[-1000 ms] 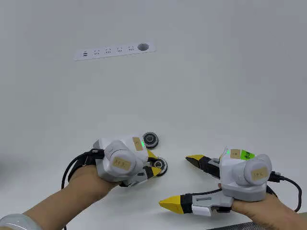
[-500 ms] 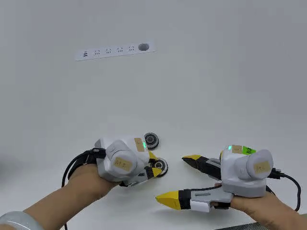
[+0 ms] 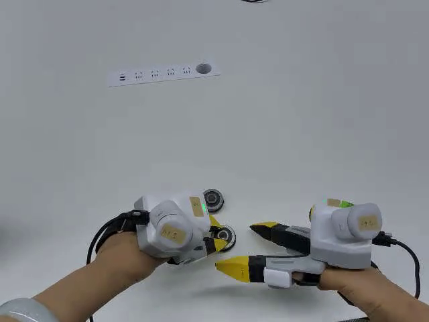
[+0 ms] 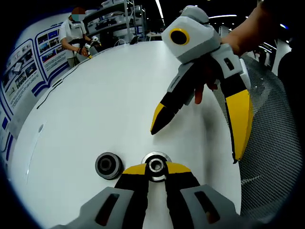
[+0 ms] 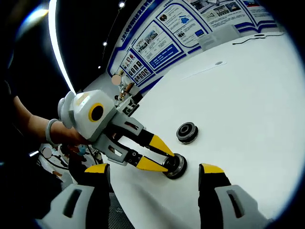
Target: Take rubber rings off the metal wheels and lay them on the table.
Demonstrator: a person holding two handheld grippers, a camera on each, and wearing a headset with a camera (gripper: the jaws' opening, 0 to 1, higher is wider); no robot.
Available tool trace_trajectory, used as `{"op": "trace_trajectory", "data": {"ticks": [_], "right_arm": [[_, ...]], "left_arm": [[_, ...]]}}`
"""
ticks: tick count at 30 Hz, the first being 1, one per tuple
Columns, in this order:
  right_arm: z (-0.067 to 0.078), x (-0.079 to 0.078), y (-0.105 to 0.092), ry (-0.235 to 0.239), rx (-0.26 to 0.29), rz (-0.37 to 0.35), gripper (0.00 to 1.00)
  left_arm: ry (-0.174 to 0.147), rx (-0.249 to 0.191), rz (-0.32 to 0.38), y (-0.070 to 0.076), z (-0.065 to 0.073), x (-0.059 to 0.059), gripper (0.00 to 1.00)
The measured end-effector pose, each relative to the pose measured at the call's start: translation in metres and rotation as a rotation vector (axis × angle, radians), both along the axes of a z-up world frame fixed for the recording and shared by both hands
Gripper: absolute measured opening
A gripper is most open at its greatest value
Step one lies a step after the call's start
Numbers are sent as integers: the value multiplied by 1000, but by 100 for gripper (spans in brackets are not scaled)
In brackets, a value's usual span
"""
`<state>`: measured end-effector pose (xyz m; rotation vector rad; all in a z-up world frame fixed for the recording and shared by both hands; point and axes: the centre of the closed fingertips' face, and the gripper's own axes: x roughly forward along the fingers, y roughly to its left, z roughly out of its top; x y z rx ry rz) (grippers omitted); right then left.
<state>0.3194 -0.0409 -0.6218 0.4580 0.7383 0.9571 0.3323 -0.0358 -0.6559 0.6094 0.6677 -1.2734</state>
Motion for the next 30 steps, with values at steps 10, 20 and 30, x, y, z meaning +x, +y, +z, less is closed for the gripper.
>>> {"op": "trace_trajectory", "data": {"ticks": [10, 20, 30], "right_arm": [[-2, 2, 1, 66, 32, -16, 73], [-4, 5, 5, 155, 88, -45, 67], [-9, 5, 9, 207, 109, -40, 67]], "left_arm": [[1, -5, 0, 0, 0, 0, 13], [-1, -11, -4, 0, 1, 0, 13], [0, -17, -7, 0, 1, -1, 13]]}}
